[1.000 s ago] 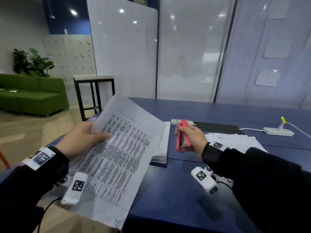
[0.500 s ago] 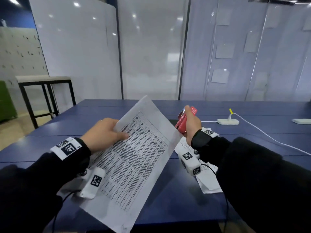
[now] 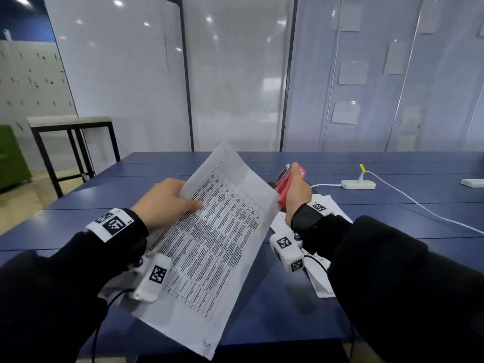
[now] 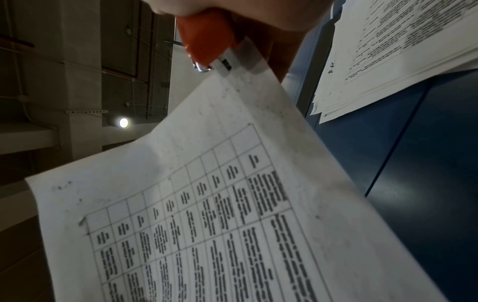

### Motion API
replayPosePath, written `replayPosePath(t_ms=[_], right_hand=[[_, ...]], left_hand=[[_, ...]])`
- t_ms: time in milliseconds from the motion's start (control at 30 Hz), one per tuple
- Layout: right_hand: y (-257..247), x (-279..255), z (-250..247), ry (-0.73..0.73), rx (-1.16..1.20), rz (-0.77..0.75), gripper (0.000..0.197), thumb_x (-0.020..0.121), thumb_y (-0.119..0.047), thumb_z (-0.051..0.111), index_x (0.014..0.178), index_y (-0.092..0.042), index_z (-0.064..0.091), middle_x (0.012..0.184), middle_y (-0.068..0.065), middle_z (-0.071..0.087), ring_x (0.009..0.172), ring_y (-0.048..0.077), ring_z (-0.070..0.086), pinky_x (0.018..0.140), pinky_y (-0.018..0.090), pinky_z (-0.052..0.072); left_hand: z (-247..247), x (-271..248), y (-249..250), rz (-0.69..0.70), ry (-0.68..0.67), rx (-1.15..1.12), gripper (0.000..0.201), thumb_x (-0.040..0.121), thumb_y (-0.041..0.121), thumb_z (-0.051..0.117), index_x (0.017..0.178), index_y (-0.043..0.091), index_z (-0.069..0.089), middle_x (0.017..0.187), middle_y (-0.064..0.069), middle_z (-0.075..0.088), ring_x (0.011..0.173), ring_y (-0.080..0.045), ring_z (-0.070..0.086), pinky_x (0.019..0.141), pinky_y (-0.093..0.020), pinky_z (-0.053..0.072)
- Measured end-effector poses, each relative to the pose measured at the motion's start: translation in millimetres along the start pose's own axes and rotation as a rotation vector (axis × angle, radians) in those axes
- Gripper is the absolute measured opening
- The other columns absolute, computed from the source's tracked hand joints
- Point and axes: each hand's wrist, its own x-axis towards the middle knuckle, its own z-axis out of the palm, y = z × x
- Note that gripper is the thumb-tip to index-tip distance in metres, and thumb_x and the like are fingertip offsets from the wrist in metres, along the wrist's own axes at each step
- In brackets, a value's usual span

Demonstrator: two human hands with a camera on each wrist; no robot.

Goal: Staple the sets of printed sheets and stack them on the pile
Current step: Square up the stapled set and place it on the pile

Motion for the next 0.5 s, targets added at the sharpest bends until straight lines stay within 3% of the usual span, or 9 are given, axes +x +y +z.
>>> replayPosePath(t_ms=[100,167,267,400,500], right_hand=[[2.0,0.8,0.2,0.027,-0.030,0.006,0.048,0.092,-0.064,0.061,0.094,-0.017,0.061,0.092,0.005,0.068,0.082,0.023,0.069,0.066,0.034,0.057],[1.7,-0.2,0.2,0.060,-0.056,0.013,0.043,0.094,-0.061,0.061,0.084,-0.019,0.055,0.086,0.001,0.062,0.074,0.018,0.063,0.061,0.030,0.051],[5.3,3.2,1.7,0.104,-0.093,0.000,0.043,0.092,-0.059,0.064,0.080,-0.018,0.057,0.080,0.000,0.061,0.071,0.016,0.060,0.081,0.036,0.056],[10.0,2.2,3.6,0.104,-0.116,-0.023,0.044,0.089,-0.061,0.067,0.078,-0.019,0.059,0.075,0.001,0.063,0.067,0.018,0.061,0.081,0.037,0.056],[14.6,5.6,6.4,0.112,-0.108,-0.056,0.046,0.086,-0.061,0.071,0.079,-0.017,0.060,0.077,0.003,0.064,0.075,0.024,0.063,0.091,0.043,0.056]], left_hand=[[2.8,-1.8,0.9,0.010,-0.012,-0.002,0.006,0.094,0.028,0.075,0.097,0.023,0.077,0.083,0.003,0.080,0.073,-0.015,0.076,0.079,-0.037,0.061],[4.8,-3.5,1.7,0.017,-0.002,0.003,0.002,0.094,0.027,0.075,0.095,0.026,0.076,0.082,0.004,0.079,0.070,-0.011,0.075,0.068,-0.028,0.058],[5.4,-4.8,1.1,0.010,0.008,0.016,0.003,0.094,0.028,0.075,0.096,0.027,0.076,0.083,0.005,0.079,0.070,-0.009,0.075,0.062,-0.024,0.053],[5.7,-7.0,0.3,0.010,0.011,0.007,0.002,0.094,0.027,0.074,0.095,0.028,0.075,0.081,0.007,0.078,0.066,-0.005,0.073,0.059,-0.021,0.049],[6.3,-7.6,0.1,0.013,0.011,0.014,0.002,0.094,0.027,0.074,0.096,0.027,0.075,0.081,0.008,0.078,0.067,-0.004,0.073,0.061,-0.022,0.050]])
